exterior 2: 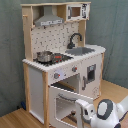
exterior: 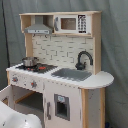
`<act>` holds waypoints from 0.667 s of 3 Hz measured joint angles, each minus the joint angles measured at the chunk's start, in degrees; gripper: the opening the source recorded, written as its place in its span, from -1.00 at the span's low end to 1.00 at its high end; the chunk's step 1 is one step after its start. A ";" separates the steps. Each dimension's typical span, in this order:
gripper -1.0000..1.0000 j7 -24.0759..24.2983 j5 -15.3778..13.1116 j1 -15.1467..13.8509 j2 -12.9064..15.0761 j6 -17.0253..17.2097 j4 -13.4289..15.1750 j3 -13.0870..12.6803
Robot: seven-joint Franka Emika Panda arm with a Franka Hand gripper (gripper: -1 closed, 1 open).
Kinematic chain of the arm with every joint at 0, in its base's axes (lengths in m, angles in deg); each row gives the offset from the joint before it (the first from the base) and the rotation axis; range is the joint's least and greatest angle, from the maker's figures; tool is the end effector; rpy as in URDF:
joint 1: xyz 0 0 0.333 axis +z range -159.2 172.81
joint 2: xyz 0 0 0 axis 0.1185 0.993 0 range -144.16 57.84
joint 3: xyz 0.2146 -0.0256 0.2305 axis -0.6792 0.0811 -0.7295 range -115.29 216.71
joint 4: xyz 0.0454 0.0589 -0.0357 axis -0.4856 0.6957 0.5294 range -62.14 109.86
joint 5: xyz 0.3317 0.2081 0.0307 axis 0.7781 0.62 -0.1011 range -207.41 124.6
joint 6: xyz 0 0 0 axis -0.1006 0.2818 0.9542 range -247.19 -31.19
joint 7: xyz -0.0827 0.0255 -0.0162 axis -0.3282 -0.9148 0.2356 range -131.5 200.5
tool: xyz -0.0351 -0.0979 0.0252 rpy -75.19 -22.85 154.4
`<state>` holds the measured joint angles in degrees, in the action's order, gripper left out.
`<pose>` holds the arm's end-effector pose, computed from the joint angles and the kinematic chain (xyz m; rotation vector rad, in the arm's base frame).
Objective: Play with the kitchen
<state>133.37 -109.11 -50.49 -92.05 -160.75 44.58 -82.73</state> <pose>0.1590 0.5842 0.1708 1.9574 0.8085 1.6538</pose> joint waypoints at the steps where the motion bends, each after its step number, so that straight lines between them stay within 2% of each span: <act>1: -1.00 0.01 0.00 0.86 3.10 3.14 3.82 0.03; 2: -1.00 0.02 0.00 1.58 6.48 6.54 7.47 0.04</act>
<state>133.39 -109.11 -48.92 -85.57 -154.21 52.05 -82.68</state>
